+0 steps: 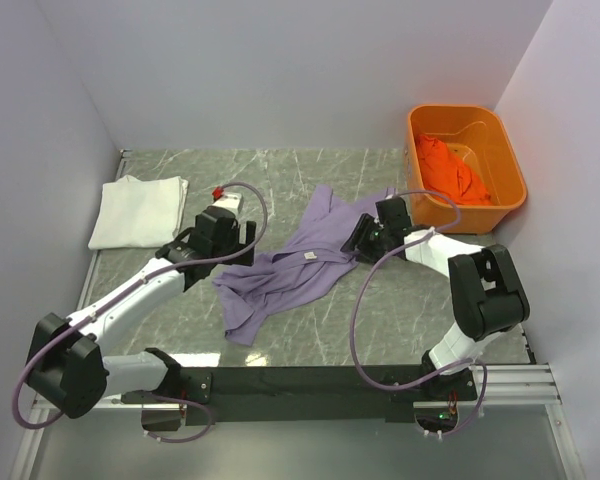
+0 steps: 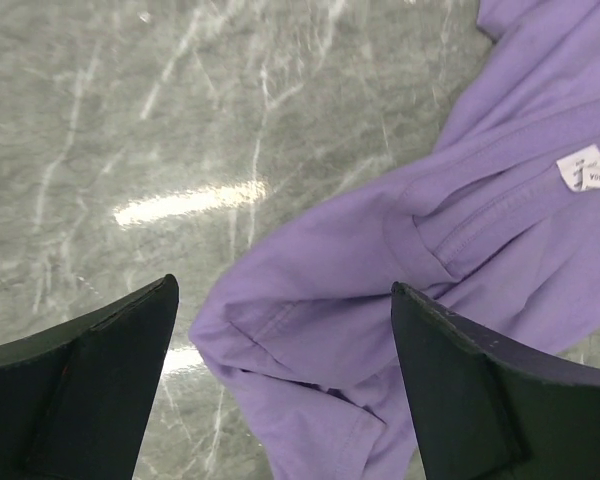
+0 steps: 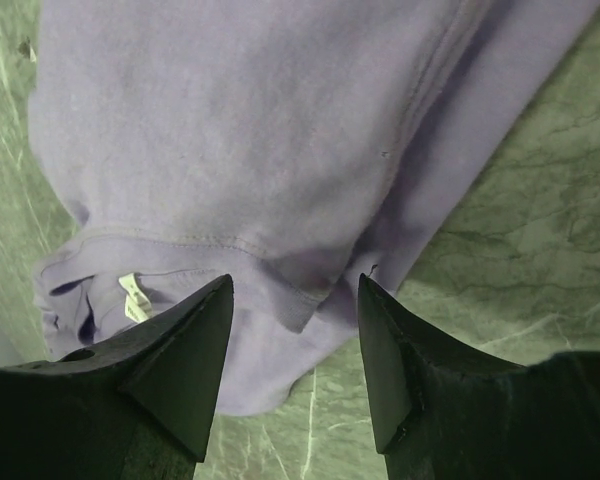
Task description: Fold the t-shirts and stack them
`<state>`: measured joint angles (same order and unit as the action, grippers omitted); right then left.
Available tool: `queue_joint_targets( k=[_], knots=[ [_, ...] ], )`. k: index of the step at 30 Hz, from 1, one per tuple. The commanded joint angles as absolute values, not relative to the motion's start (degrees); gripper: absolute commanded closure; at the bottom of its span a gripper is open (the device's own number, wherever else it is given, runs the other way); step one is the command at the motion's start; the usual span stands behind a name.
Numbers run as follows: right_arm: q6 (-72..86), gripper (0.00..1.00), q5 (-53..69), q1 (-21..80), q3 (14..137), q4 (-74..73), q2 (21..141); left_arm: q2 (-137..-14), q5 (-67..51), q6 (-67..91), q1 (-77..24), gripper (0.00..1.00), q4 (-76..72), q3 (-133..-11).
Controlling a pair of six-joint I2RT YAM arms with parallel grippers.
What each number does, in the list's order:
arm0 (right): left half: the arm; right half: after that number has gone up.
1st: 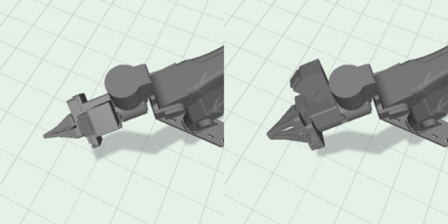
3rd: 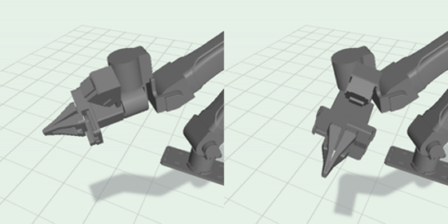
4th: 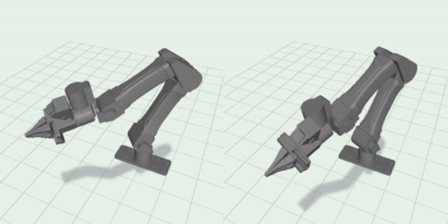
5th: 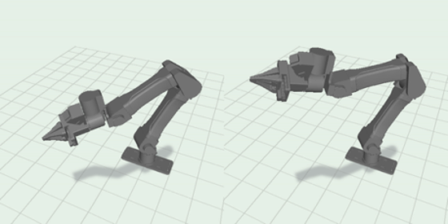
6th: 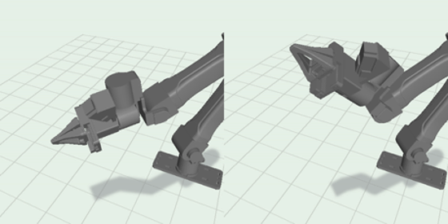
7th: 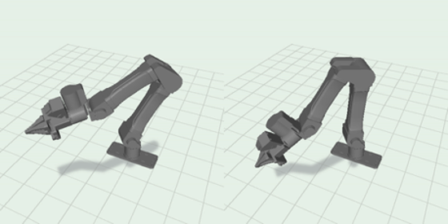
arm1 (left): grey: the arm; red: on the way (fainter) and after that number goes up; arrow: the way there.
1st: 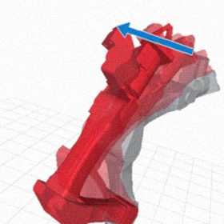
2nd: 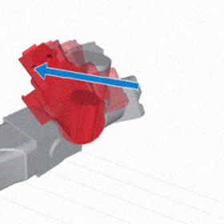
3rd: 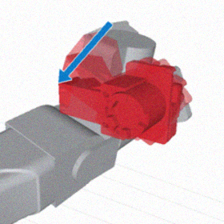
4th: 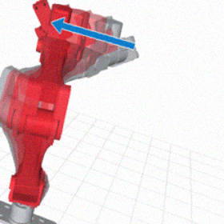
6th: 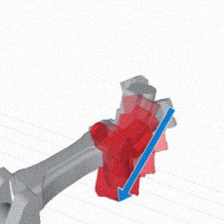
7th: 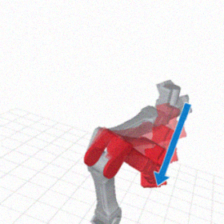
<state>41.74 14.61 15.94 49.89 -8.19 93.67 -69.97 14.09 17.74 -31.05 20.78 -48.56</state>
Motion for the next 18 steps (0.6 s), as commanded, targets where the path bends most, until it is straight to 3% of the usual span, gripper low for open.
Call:
queue_joint_targets(
  k=[1, 9, 12, 18],
  knots=[
    [43.0, 0.41, 13.4, 15.3, 49.2, -5.9, 94.1, -67.5, 17.0, 17.4, -31.1, 0.07, 18.6, -48.4],
    [43.9, 0.46, 14.2, 15.2, 49.4, -4.2, 95.9, -67.2, 17.8, 17.1, -31.0, 0.07, 19.3, -48.4],
    [44.0, 0.55, 14.1, 15.2, 49.5, -3.7, 95.5, -66.6, 17.6, 17.1, -31.1, 0.07, 19.1, -48.2],
    [42.9, 0.93, 13.7, 15.3, 53.3, -5.2, 93.5, -66.7, 17.8, 17.4, -31.1, 0.07, 19.3, -48.3]
  ],
)
